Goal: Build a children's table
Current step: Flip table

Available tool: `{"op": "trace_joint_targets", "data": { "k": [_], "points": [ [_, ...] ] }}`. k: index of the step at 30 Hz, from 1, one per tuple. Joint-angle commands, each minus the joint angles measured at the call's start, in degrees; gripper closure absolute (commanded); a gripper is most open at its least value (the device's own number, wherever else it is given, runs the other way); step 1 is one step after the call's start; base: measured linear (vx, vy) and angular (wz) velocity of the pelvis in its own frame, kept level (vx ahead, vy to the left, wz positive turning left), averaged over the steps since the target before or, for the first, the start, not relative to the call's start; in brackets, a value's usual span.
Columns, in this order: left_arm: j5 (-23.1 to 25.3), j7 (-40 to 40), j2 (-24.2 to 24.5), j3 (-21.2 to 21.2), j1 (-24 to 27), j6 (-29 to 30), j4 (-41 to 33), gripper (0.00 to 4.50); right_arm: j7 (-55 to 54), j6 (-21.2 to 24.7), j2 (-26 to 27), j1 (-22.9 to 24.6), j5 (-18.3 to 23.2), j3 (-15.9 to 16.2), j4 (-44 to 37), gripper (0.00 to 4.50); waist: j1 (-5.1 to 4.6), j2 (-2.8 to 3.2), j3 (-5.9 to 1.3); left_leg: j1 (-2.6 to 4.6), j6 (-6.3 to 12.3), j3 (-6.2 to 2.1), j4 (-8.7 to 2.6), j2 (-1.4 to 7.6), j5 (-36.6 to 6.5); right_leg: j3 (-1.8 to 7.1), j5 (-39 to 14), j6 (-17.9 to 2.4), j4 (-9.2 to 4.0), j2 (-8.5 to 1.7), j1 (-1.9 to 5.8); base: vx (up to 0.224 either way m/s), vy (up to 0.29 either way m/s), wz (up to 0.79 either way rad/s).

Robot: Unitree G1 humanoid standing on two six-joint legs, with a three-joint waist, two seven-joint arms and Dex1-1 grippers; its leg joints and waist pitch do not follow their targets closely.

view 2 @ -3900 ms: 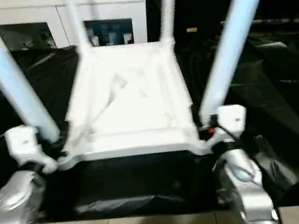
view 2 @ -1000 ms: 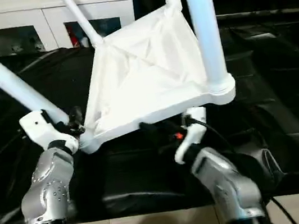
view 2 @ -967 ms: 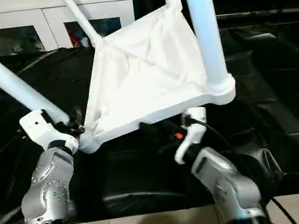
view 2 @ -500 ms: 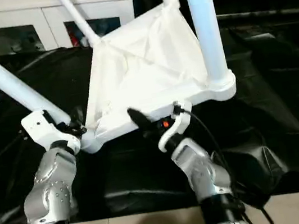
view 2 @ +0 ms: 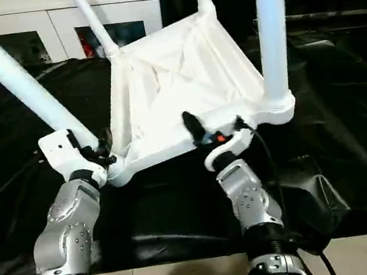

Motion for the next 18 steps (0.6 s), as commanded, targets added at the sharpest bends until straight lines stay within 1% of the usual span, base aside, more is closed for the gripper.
{"op": "trace_joint_targets", "data": {
  "k": [1, 3, 4, 5, 6, 7, 9, 12, 14, 15, 16, 17, 18],
  "points": [
    [-3.5, -2.2, -1.8, -1.5, 2.4, 4.3, 1.4, 2.49, -0.6, -1.6, -1.0, -2.3, 0.3, -1.1, 0.7, 0.71, 0.33, -0.54, -3.55, 1.37, 2.31, 0.13, -3.72, 1.33, -6.3, 0.66, 1.5, -11.6, -3.44, -1.92, 1.88, 0.0, 0.0, 0.0],
    [-3.5, -2.1, -1.7, -1.6, 2.5, 4.3, 1.4, 2.49, -0.6, -1.7, -1.1, -2.4, 0.2, -1.1, 0.8, 0.78, 0.36, -0.54, -3.61, 1.36, 2.24, 0.11, -3.69, 1.34, -5.8, 0.63, 2.1, -11.6, -3.36, -1.92, 1.95, 0.0, 0.0, 0.0],
    [-3.4, -2.2, -1.7, -1.7, 2.6, 4.2, 1.3, 2.49, -0.6, -2.0, -1.3, -2.8, 0.2, -1.5, 1.2, 0.94, 0.3, -0.6, -3.61, 1.28, 2.36, 0.12, -3.7, 1.31, -5.6, 0.6, 2.6, -11.7, -3.3, -1.93, 1.97, 0.0, 0.0, 0.0],
    [-3.4, -2.2, -1.7, -1.7, 2.6, 4.2, 1.3, 2.49, -0.6, -2.1, -1.4, -2.8, 0.2, -1.5, 1.3, 0.94, 0.3, -0.6, -3.61, 1.28, 2.36, 0.12, -3.7, 1.31, -5.6, 0.6, 2.6, -11.7, -3.3, -1.93, 1.97, 0.0, 0.0, 0.0],
    [-3.4, -2.4, -1.6, -1.7, 2.7, 4.1, 1.3, 2.49, -0.7, -2.4, -1.6, -3.0, 0.0, -1.7, 1.7, 1.17, 0.31, -0.63, -3.64, 1.26, 2.65, 0.14, -3.63, 1.3, -5.4, 0.6, 2.9, -11.7, -3.27, -1.96, 2.01, 0.0, 0.0, 0.0],
    [-3.5, -2.6, -1.7, -1.7, 2.8, 4.0, 1.2, 2.49, -0.7, -2.7, -1.8, -3.2, -0.1, -1.9, 2.2, 1.21, 0.32, -0.73, -3.66, 1.25, 2.81, 0.18, -3.57, 1.26, -5.2, 0.61, 3.1, -11.8, -3.28, -1.96, 2.04, 0.0, 0.0, 0.0],
    [-3.6, -2.9, -1.7, -1.7, 2.8, 4.0, 1.1, 2.49, -0.7, -2.9, -1.8, -3.3, -0.2, -1.9, 2.4, 1.27, 0.35, -0.66, -3.67, 1.27, 2.98, 0.18, -3.57, 1.27, -5.0, 0.59, 3.2, -11.9, -3.25, -1.93, 1.99, 0.0, 0.0, 0.0],
    [-3.7, -3.5, -1.7, -1.7, 3.0, 3.9, 0.8, 2.49, -0.6, -3.5, -2.1, -3.7, -1.0, -2.1, 2.9, 1.6, 0.32, -0.68, -3.61, 1.27, 3.04, 0.18, -3.59, 1.29, -5.3, 0.58, 2.5, -12.0, -3.31, -1.93, 1.98, 0.0, 0.0, 0.0],
    [-3.7, -3.6, -1.7, -1.6, 3.0, 3.9, 0.8, 2.49, -0.7, -3.6, -2.1, -3.7, -1.2, -2.1, 3.0, 1.74, 0.28, -0.72, -3.66, 1.23, 3.01, 0.2, -3.55, 1.26, -5.1, 0.58, 2.5, -12.1, -3.28, -1.96, 2.04, 0.0, 0.0, 0.0],
    [-3.8, -3.9, -1.6, -1.6, 3.0, 3.7, 0.9, 2.49, -0.8, -3.9, -2.3, -3.8, -1.4, -2.0, 3.2, 1.74, 0.28, -0.72, -3.66, 1.23, 3.01, 0.2, -3.55, 1.26, -5.1, 0.58, 2.5, -12.1, -3.28, -1.96, 2.04, 0.0, 0.0, 0.0],
    [-4.0, -4.2, -1.5, -1.7, 3.0, 3.5, 0.9, 2.49, -0.7, -4.1, -2.5, -3.9, -1.6, -2.0, 3.3, 1.83, 0.19, -0.68, -3.69, 1.23, 3.19, 0.22, -3.5, 1.22, -4.9, 0.6, 3.0, -12.0, -3.26, -1.92, 2.04, 0.0, 0.0, 0.0],
    [-4.0, -4.2, -1.5, -1.7, 3.0, 3.5, 1.0, 2.49, -0.8, -4.2, -2.6, -4.0, -1.6, -2.0, 3.4, 1.99, 0.23, -0.43, -3.69, 1.26, 3.24, 0.17, -3.51, 1.27, -4.7, 0.59, 3.3, -12.1, -3.21, -1.93, 2.01, 0.0, 0.0, 0.0],
    [-4.0, -4.2, -1.5, -1.7, 3.0, 3.5, 1.0, 2.49, -0.8, -4.2, -2.6, -4.0, -1.6, -2.0, 3.4, 2.02, 0.16, -0.51, -3.67, 1.24, 3.25, 0.18, -3.52, 1.27, -4.8, 0.59, 3.3, -12.1, -3.26, -1.9, 2.01, 0.0, 0.0, 0.0]
  ]
}}
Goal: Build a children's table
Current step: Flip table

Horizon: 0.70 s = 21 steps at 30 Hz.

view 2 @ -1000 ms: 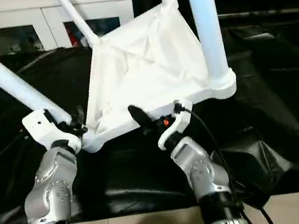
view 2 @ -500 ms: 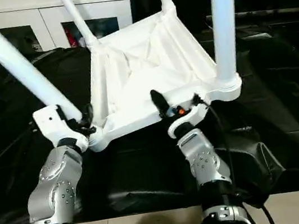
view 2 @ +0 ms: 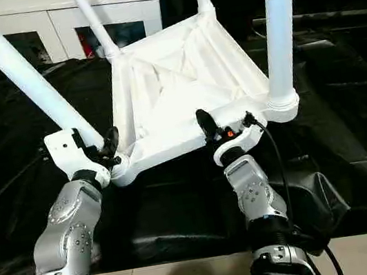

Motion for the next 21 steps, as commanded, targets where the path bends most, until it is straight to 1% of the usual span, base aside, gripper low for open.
{"op": "trace_joint_targets", "data": {
  "k": [1, 2, 3, 4, 5, 6, 7, 10, 11, 12, 13, 14, 15, 16, 17, 18, 19, 21],
  "points": [
    [-4.8, -2.5, -1.9, -0.7, 2.1, 3.9, 1.7, 2.14, 0.2, -1.8, -1.1, -2.0, -1.0, 0.2, -0.3, 2.03, 0.31, -0.58, -3.68, 1.24, 3.23, 0.12, -3.53, 1.25, -4.8, 0.57, 3.3, -12.2, -3.24, -1.86, 2.07, 0.0, 0.0, 0.0],
    [-9.6, -6.6, -2.0, 0.3, 2.2, 6.0, 0.5, 1.93, 0.2, -2.6, -1.8, -2.2, -2.0, 0.4, 0.0, 2.06, 0.37, -0.23, -3.69, 1.27, 3.03, 0.09, -3.53, 1.21, -4.9, 0.56, 2.9, -12.4, -3.2, -1.92, 2.02, 0.0, 0.0, 0.0],
    [-9.6, -6.6, -2.0, 0.3, 2.2, 6.0, 0.5, 1.79, 0.2, -2.6, -1.8, -2.2, -2.0, 0.4, 0.0, 2.1, 0.27, -0.38, -3.68, 1.3, 2.93, 0.17, -3.52, 1.2, -5.0, 0.57, 2.8, -12.5, -3.28, -1.82, 1.96, 0.0, 0.0, 0.0],
    [-10.6, -7.4, -2.0, 0.8, 2.1, 6.3, 0.4, 1.79, 0.2, -3.1, -2.1, -2.4, -2.5, 0.4, 0.1, 2.1, 0.47, -0.43, -3.74, 1.5, 2.3, 0.31, -3.43, 1.14, -5.0, 0.6, 2.9, -13.1, -3.09, -1.77, 1.83, 0.0, 0.0, 0.0],
    [-10.6, -7.5, -1.9, 1.0, 2.1, 6.3, 0.5, 1.79, 0.3, -3.4, -2.4, -2.5, -2.8, 0.3, 0.2, 2.12, 0.43, -0.44, -3.69, 1.4, 2.27, 0.34, -3.43, 1.09, -5.1, 0.61, 2.9, -13.2, -3.14, -1.67, 1.86, 0.0, 0.0, 0.0],
    [-10.2, -7.3, -1.8, 1.1, 2.0, 6.1, 0.7, 1.61, 0.3, -3.6, -2.5, -2.6, -2.9, 0.3, 0.3, 2.13, 0.52, -0.37, -3.8, 1.44, 2.34, 0.32, -3.38, 1.13, -5.0, 0.6, 3.3, -13.1, -3.11, -1.65, 1.93, 0.0, 0.0, 0.0],
    [-10.3, -7.5, -1.6, 1.4, 1.9, 6.0, 0.8, 1.48, 0.0, -3.9, -3.0, -2.8, -3.2, 0.1, 0.2, 2.16, 0.54, -0.35, -3.72, 1.29, 2.98, 0.25, -3.4, 1.19, -4.6, 0.58, 4.4, -12.9, -3.1, -1.7, 2.02, 0.0, 0.0, 0.0],
    [-10.0, -7.5, -1.1, 2.0, 1.7, 5.1, 1.1, 1.26, -0.4, -4.7, -4.1, -3.5, -3.7, -0.2, 0.2, 2.19, 0.59, -0.41, -3.76, 1.33, 3.47, 0.28, -3.34, 1.18, -4.2, 0.56, 4.8, -12.9, -3.08, -1.71, 2.04, 0.0, 0.0, 0.0],
    [-10.3, -7.6, -1.0, 2.6, 1.5, 4.9, 1.3, 1.13, -0.8, -5.0, -4.8, -4.0, -3.9, -0.5, 0.4, 2.2, 0.58, -0.46, -3.78, 1.34, 3.47, 0.29, -3.33, 1.18, -4.2, 0.56, 4.7, -12.9, -3.09, -1.72, 2.09, 0.0, 0.0, 0.0],
    [-10.3, -7.6, -1.0, 2.6, 1.5, 4.9, 1.3, 1.02, -0.8, -5.0, -4.8, -4.0, -3.9, -0.5, 0.4, 2.2, 0.64, -0.4, -3.76, 1.41, 3.41, 0.29, -3.34, 1.22, -4.2, 0.55, 4.5, -12.9, -3.11, -1.72, 2.06, 0.0, 0.0, 0.0],
    [-10.5, -7.8, -0.8, 2.9, 1.4, 4.6, 1.4, 0.98, -0.9, -5.2, -5.2, -4.3, -3.9, -0.7, 0.4, 2.2, 0.69, -0.38, -3.76, 1.44, 3.37, 0.3, -3.31, 1.23, -4.3, 0.56, 4.5, -12.9, -3.11, -1.73, 2.04, 0.0, 0.0, 0.0],
    [-11.1, -8.5, -0.2, 3.8, 1.4, 3.9, 1.6, 0.96, -1.3, -5.6, -6.3, -5.4, -3.7, -1.4, 0.6, 2.2, 0.76, -0.47, -3.75, 1.42, 3.36, 0.3, -3.31, 1.21, -4.2, 0.56, 4.5, -12.8, -3.1, -1.73, 2.08, 0.0, 0.0, 0.0],
    [-11.7, -9.1, 0.1, 4.4, 1.4, 3.5, 1.6, 0.92, -1.4, -5.6, -7.1, -5.9, -3.6, -1.8, 0.7, 2.21, 0.94, -0.46, -3.77, 1.56, 3.26, 0.37, -3.26, 1.2, -4.4, 0.56, 4.2, -12.8, -3.12, -1.72, 2.0, 0.0, 0.0, 0.0],
    [-12.2, -9.1, 0.6, 5.4, 1.4, 2.3, 1.7, 0.81, -1.6, -5.9, -7.9, -6.6, -3.4, -2.3, 0.7, 2.22, 1.12, -0.78, -3.79, 1.55, 3.35, 0.46, -3.21, 1.24, -4.2, 0.6, 4.4, -12.6, -3.1, -1.68, 2.04, 0.0, 0.0, 0.0],
    [-12.6, -9.1, 0.8, 6.4, 1.5, 0.6, 2.1, 0.75, -1.8, -6.0, -8.7, -7.2, -3.2, -2.7, 0.8, 2.22, 1.12, -0.78, -3.79, 1.55, 3.35, 0.46, -3.21, 1.24, -4.2, 0.6, 4.4, -12.6, -3.1, -1.68, 2.04, 0.0, 0.0, 0.0],
    [-12.7, -8.8, 1.5, 8.1, 1.5, -2.1, 3.0, 0.72, -1.9, -6.4, -10.0, -7.9, -3.4, -3.1, 0.9, 2.23, 1.38, -0.69, -3.84, 1.52, 3.51, 0.45, -3.19, 1.2, -3.7, 0.58, 4.6, -12.3, -3.0, -1.72, 2.01, 0.0, 0.0, 0.0],
    [-12.6, -8.8, 1.7, 8.3, 1.6, -2.7, 3.2, 0.72, -1.9, -6.5, -10.3, -8.1, -3.7, -3.2, 0.8, 2.24, 1.47, -0.8, -3.88, 1.48, 3.63, 0.5, -3.13, 1.18, -3.1, 0.59, 5.1, -12.1, -2.93, -1.69, 2.07, 0.0, 0.0, 0.0],
    [-12.3, -9.4, 2.5, 8.9, 2.0, -4.5, 3.7, 0.72, -1.9, -6.7, -11.1, -8.6, -4.0, -3.5, 0.9, 2.25, 1.51, -0.79, -3.99, 1.41, 3.95, 0.44, -3.03, 1.12, -2.2, 0.59, 6.7, -12.0, -2.77, -1.72, 2.13, 0.0, 0.0, 0.0]
  ]
}}
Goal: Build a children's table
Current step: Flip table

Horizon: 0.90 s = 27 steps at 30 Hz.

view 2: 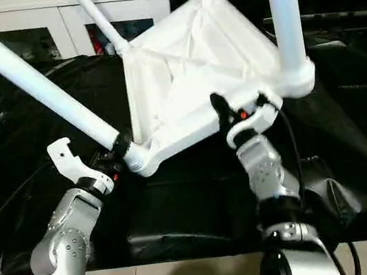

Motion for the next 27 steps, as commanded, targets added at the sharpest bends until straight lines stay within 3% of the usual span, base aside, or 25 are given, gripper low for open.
{"op": "trace_joint_targets", "data": {
  "k": [1, 8, 10, 12, 13, 16, 19, 20, 24, 26, 27],
  "points": [
    [0.0, 0.1, 2.2, 5.8, 1.7, -4.6, 0.0, 0.72, -0.3, -4.7, -5.3, -2.3, -2.0, -2.7, -2.3, 2.26, -0.03, -0.61, -4.15, 1.59, 3.58, 0.23, -2.98, 1.16, -2.3, 0.64, 7.4, -12.1, -2.69, -1.55, 2.23, 0.0, 0.0, 0.0],
    [0.3, -6.6, 7.6, 3.7, 6.0, -2.9, -0.1, 0.72, -1.4, -4.4, -8.6, -3.1, -2.8, -2.9, -2.6, 2.31, -0.06, -0.61, -4.18, 1.63, 3.98, 0.27, -2.92, 1.18, -2.0, 0.55, 7.6, -12.6, -2.56, -1.44, 2.19, 0.0, 0.0, 0.0],
    [0.0, -7.1, 8.1, 3.7, 6.5, -2.6, -0.1, 0.72, -1.6, -4.3, -8.8, -3.2, -2.6, -3.2, -2.6, 2.31, -0.04, -0.31, -4.05, 1.8, 3.16, 0.33, -3.07, 1.27, -3.6, 0.57, 5.7, -12.7, -2.69, -1.42, 1.99, 0.0, 0.0, 0.0],
    [-1.5, -9.1, 8.9, 3.2, 7.7, -0.9, -0.9, 0.72, -1.2, -4.2, -9.3, -3.2, -2.8, -3.1, -2.9, 2.31, 0.04, -0.43, -4.01, 1.9, 2.44, 0.4, -3.23, 1.35, -4.7, 0.55, 4.6, -12.8, -2.79, -1.42, 1.96, 0.0, 0.0, 0.0],
    [-2.3, -9.0, 8.5, 3.1, 7.9, -0.1, -1.4, 0.41, -1.1, -4.2, -9.4, -3.1, -2.9, -3.0, -2.9, 2.32, 0.12, -0.37, -3.98, 2.03, 2.23, 0.46, -3.21, 1.38, -5.2, 0.57, 4.2, -12.8, -2.82, -1.41, 1.84, 0.0, 0.0, 0.0],
    [-5.0, -8.9, 7.1, 3.6, 7.5, 2.1, -2.1, 0.29, -1.0, -4.4, -9.5, -2.9, -2.8, -2.9, -2.7, 2.32, 0.81, -0.29, -3.92, 2.48, 1.14, 0.82, -3.21, 1.42, -7.3, 0.68, 2.3, -11.7, -3.08, -1.25, 1.62, 0.0, 0.0, 0.0],
    [-6.0, -11.0, 8.1, 1.4, 8.4, 5.7, -2.9, 0.0, -1.1, -4.4, -9.5, -2.2, -2.6, -2.5, -3.3, 2.35, 1.13, -0.1, -3.92, 2.45, 0.79, 0.9, -3.33, 1.45, -7.9, 0.64, 1.4, -10.9, -3.14, -1.26, 1.33, 0.0, 0.0, 0.0],
    [-5.0, -13.7, 10.3, -0.8, 9.8, 6.2, -3.4, 0.0, -1.3, -4.3, -9.7, -2.0, -2.5, -2.6, -3.7, 2.35, 0.97, -0.28, -3.89, 2.15, 0.87, 0.77, -3.56, 1.42, -8.0, 0.54, 0.0, -10.0, -3.19, -1.35, 1.47, 0.0, 0.0, 0.0],
    [-2.9, -18.9, 15.1, -4.7, 12.1, 6.8, -6.3, 0.0, -0.8, -3.5, -10.9, -1.5, -3.7, -1.4, -4.3, 2.38, 0.44, -0.28, -3.95, 1.88, 0.89, 0.81, -3.52, 1.29, -7.3, 0.49, 0.6, -9.7, -3.11, -1.3, 1.45, 0.0, 0.0, 0.0],
    [0.5, -20.8, 17.9, -6.6, 12.0, 5.1, -9.1, 0.0, -0.3, -2.1, -12.5, -1.2, -5.4, -0.1, -5.2, 2.38, 0.19, -0.23, -3.95, 1.88, 1.24, 0.86, -3.45, 1.31, -7.1, 0.57, 1.0, -9.6, -3.18, -1.35, 1.55, 0.0, 0.0, 0.0],
    [0.5, -20.8, 17.9, -6.6, 12.0, 5.1, -9.1, 0.0, -0.3, -2.1, -12.5, -1.2, -5.4, -0.1, -5.2, 2.38, 0.14, -0.71, -3.88, 1.81, 1.45, 0.91, -3.46, 1.35, -6.9, 0.57, 1.1, -9.5, -3.27, -1.31, 1.64, 0.0, 0.0, 0.0]
  ]
}}
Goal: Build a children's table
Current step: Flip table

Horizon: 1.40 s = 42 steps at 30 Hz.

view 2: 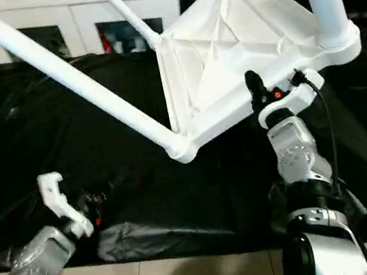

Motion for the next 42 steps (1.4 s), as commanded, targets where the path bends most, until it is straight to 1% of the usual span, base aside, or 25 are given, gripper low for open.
{"op": "trace_joint_targets", "data": {
  "k": [1, 2, 3, 5, 6, 7, 8, 11, 13, 16, 17, 18, 19, 20, 21, 23, 25, 26, 27, 30, 34, 35, 37, 38, 42],
  "points": [
    [2.0, -1.5, 1.3, -1.0, -1.4, -1.4, -3.3, 0.0, 1.0, -0.7, -3.5, -0.2, -5.3, 2.7, -4.2, 2.38, -0.23, -0.54, -3.9, 2.09, 0.92, -0.23, -3.41, 1.03, -7.2, 0.5, 0.4, -10.0, -3.21, -1.03, 1.62, 0.0, 0.0, 0.0],
    [2.1, -2.1, 2.1, -1.4, -2.0, -1.4, -4.5, 0.0, 1.0, -0.5, -4.1, -0.2, -6.1, 3.1, -4.5, 2.38, -0.25, -0.95, -3.83, 2.15, 0.87, -0.13, -3.43, 1.05, -7.5, 0.51, -0.2, -10.1, -3.33, -0.99, 1.58, 0.0, 0.0, 0.0],
    [2.1, -2.5, 2.8, -2.0, -2.7, -1.4, -5.8, 0.0, 0.7, 0.0, -4.6, -0.2, -6.7, 3.5, -4.9, 2.38, -0.22, -0.74, -3.74, 2.15, 0.6, -0.11, -3.49, 1.03, -8.1, 0.56, -1.4, -10.2, -3.27, -1.05, 1.51, 0.0, 0.0, 0.0],
    [1.3, -4.0, 4.6, -3.4, -4.4, -0.5, -8.8, 0.0, -0.2, 0.6, -5.6, -0.6, -7.9, 4.3, -5.5, 2.38, -0.3, -0.68, -3.72, 2.25, -0.09, -0.13, -3.58, 1.04, -8.7, 0.53, -3.2, -9.9, -3.31, -1.04, 1.43, 0.0, 0.0, 0.0],
    [1.0, -4.5, 5.1, -3.8, -4.9, -0.2, -9.8, 0.0, -0.3, 0.8, -5.8, -0.8, -8.1, 4.5, -5.6, 2.38, -0.32, -0.71, -3.64, 2.28, -0.35, -0.14, -3.63, 1.02, -9.1, 0.52, -3.9, -9.8, -3.4, -1.03, 1.38, 0.0, 0.0, 0.0],
    [1.4, -5.2, 6.1, -5.2, -5.5, 0.5, -11.4, 0.0, -0.8, 0.6, -6.2, -1.1, -8.8, 5.0, -5.7, 2.38, -0.58, -0.95, -3.56, 2.21, -0.92, -0.11, -3.71, 0.99, -10.0, 0.54, -5.2, -9.6, -3.51, -1.02, 1.41, 0.0, 0.0, 0.0],
    [1.3, -5.8, 6.7, -6.1, -5.9, 1.5, -12.9, 0.0, -1.1, 0.5, -6.3, -1.3, -9.2, 5.3, -5.6, 2.38, -0.49, -0.87, -3.69, 2.31, -0.99, -0.09, -3.62, 0.96, -9.9, 0.57, -5.2, -9.6, -3.4, -1.08, 1.41, 0.0, 0.0, 0.0],
    [0.8, -7.5, 8.0, -8.4, -6.8, 4.7, -16.7, 0.0, -2.4, 0.6, -7.0, -1.6, -10.7, 6.5, -5.7, 2.38, -0.64, -0.96, -3.68, 2.19, -0.77, -0.02, -3.51, 0.9, -8.9, 0.62, -4.4, -9.5, -3.32, -0.98, 1.37, 0.0, 0.0, 0.0],
    [1.2, -8.2, 9.3, -10.0, -8.2, 5.7, -18.7, 0.0, -2.7, 0.9, -7.5, -1.9, -12.4, 8.1, -6.1, 2.38, -0.59, -1.01, -3.67, 2.24, -0.95, 0.02, -3.47, 0.81, -8.7, 0.61, -4.7, -9.3, -3.35, -0.84, 1.27, 0.0, 0.0, 0.0],
    [2.2, -7.8, 10.1, -10.7, -10.3, 5.3, -19.7, 0.0, -2.8, 1.2, -8.2, -2.2, -14.1, 9.7, -6.2, 2.38, -0.62, -0.99, -3.6, 2.31, -1.34, 0.05, -3.46, 0.75, -9.4, 0.64, -5.6, -9.1, -3.44, -0.76, 1.19, 0.0, 0.0, 0.0],
    [2.2, -7.8, 10.1, -10.7, -10.3, 5.3, -19.7, 0.0, -2.8, 1.2, -8.2, -2.2, -14.1, 9.7, -6.2, 2.38, -0.64, -0.95, -3.57, 2.35, -1.78, 0.05, -3.5, 0.75, -10.1, 0.67, -6.6, -8.9, -3.53, -0.79, 1.16, 0.0, 0.0, 0.0],
    [4.7, -5.5, 10.2, -10.3, -13.3, 4.1, -18.8, 0.0, -2.8, 1.6, -8.7, -2.7, -15.4, 10.7, -6.0, 2.38, -0.66, -1.17, -3.55, 2.31, -2.08, -0.01, -3.58, 0.79, -10.5, 0.65, -7.3, -8.6, -3.57, -0.83, 1.23, 0.0, 0.0, 0.0],
    [4.7, -5.5, 10.2, -10.3, -13.3, 4.1, -18.8, 0.0, -2.8, 1.6, -8.7, -2.7, -15.4, 10.7, -6.0, 2.38, -0.65, -1.11, -3.55, 2.39, -2.25, 0.0, -3.54, 0.79, -10.9, 0.67, -7.7, -8.4, -3.65, -0.78, 1.14, 0.0, 0.0, 0.0],
    [6.4, -4.3, 10.2, -10.0, -15.1, 3.4, -17.9, 0.0, -3.1, 2.1, -9.1, -3.1, -15.9, 11.3, -6.1, 2.39, -0.73, -1.21, -3.55, 2.33, -2.57, -0.08, -3.55, 0.77, -11.1, 0.67, -7.9, -8.1, -3.67, -0.8, 1.2, 0.0, 0.0, 0.0],
    [7.8, -2.8, 10.4, -9.3, -17.2, 3.6, -16.9, 0.0, -3.4, 2.8, -9.6, -3.8, -16.7, 12.2, -6.2, 2.39, -0.68, -1.15, -3.61, 2.39, -2.87, -0.09, -3.5, 0.77, -11.0, 0.67, -7.6, -7.7, -3.59, -0.76, 1.17, 0.0, 0.0, 0.0],
    [9.0, -1.5, 10.8, -9.0, -18.6, 3.6, -16.1, 0.0, -3.4, 3.5, -10.0, -4.4, -17.0, 12.8, -6.4, 2.39, -0.73, -1.42, -3.62, 2.2, -3.14, -0.12, -3.44, 0.69, -10.8, 0.67, -7.2, -7.6, -3.45, -0.76, 1.31, 0.0, 0.0, 0.0],
    [11.2, 1.0, 11.2, -8.8, -20.0, 3.1, -14.4, 0.0, -4.1, 5.0, -10.3, -5.4, -17.4, 13.4, -6.5, 2.41, -0.75, -1.36, -3.73, 2.22, -3.15, -0.11, -3.28, 0.64, -10.4, 0.67, -6.3, -7.7, -3.3, -0.75, 1.25, 0.0, 0.0, 0.0],
    [11.9, 1.6, 11.4, -8.9, -20.4, 2.8, -13.9, 0.0, -4.1, 5.7, -10.3, -5.8, -17.3, 13.5, -6.6, 2.41, -0.8, -1.39, -3.71, 2.17, -3.03, -0.1, -3.29, 0.6, -10.2, 0.68, -6.0, -7.8, -3.33, -0.66, 1.25, 0.0, 0.0, 0.0],
    [12.4, 1.8, 11.3, -8.9, -20.4, 2.2, -13.7, 0.0, -3.9, 6.2, -10.2, -6.0, -17.1, 13.5, -6.7, 2.41, -0.86, -1.58, -3.76, 2.15, -2.96, -0.08, -3.22, 0.54, -10.2, 0.69, -5.8, -7.8, -3.27, -0.6, 1.27, 0.0, 0.0, 0.0],
    [13.6, 2.2, 11.2, -9.2, -20.7, 1.1, -13.3, 0.0, -3.6, 7.1, -10.3, -6.3, -17.3, 14.0, -6.9, 2.44, -0.68, -1.36, -3.76, 2.31, -3.4, -0.19, -3.34, 0.73, -10.6, 0.62, -5.5, -8.3, -3.22, -0.7, 1.08, 0.0, 0.0, 0.0],
    [15.8, 2.7, 11.3, -10.0, -22.1, -1.0, -12.3, 0.0, -3.7, 7.9, -10.3, -7.0, -18.0, 14.8, -7.4, 2.46, -0.71, -1.81, -3.67, 2.43, -4.04, -0.22, -3.47, 0.76, -12.9, 0.6, -6.4, -8.3, -3.34, -0.66, 0.96, 0.0, 0.0, 0.0],
    [16.4, 2.7, 11.5, -10.3, -22.4, -1.7, -11.9, 0.0, -3.6, 8.0, -10.3, -7.2, -18.1, 15.0, -7.4, 2.46, -0.68, -1.8, -3.7, 2.45, -4.13, -0.2, -3.45, 0.75, -13.0, 0.62, -6.8, -8.3, -3.31, -0.74, 0.97, 0.0, 0.0, 0.0],
    [19.6, 2.1, 13.1, -12.3, -24.1, -4.6, -10.4, 0.0, -2.5, 8.8, -10.3, -9.5, -19.5, 17.0, -6.3, 2.46, -0.85, -2.04, -3.68, 2.19, -4.16, -0.33, -3.48, 0.68, -13.0, 0.59, -7.5, -8.0, -3.35, -0.75, 1.05, 0.0, 0.0, 0.0],
    [20.7, 1.9, 13.7, -12.9, -24.7, -5.6, -9.8, 0.0, -1.9, 9.0, -10.1, -10.4, -19.6, 17.5, -5.9, 2.46, -0.88, -1.99, -3.64, 2.14, -4.2, -0.38, -3.5, 0.66, -13.1, 0.57, -8.1, -7.8, -3.37, -0.78, 1.03, 0.0, 0.0, 0.0],
    [21.5, 2.2, 13.4, -12.6, -26.1, -6.6, -8.0, 0.0, -1.7, 9.8, -9.6, -12.1, -20.7, 18.5, -4.8, 2.46, -0.96, -1.94, -3.77, 2.1, -4.59, -0.3, -3.35, 0.75, -11.9, 0.64, -6.1, -8.5, -2.98, -0.88, 1.05, 0.0, 0.0, 0.0]
  ]
}}
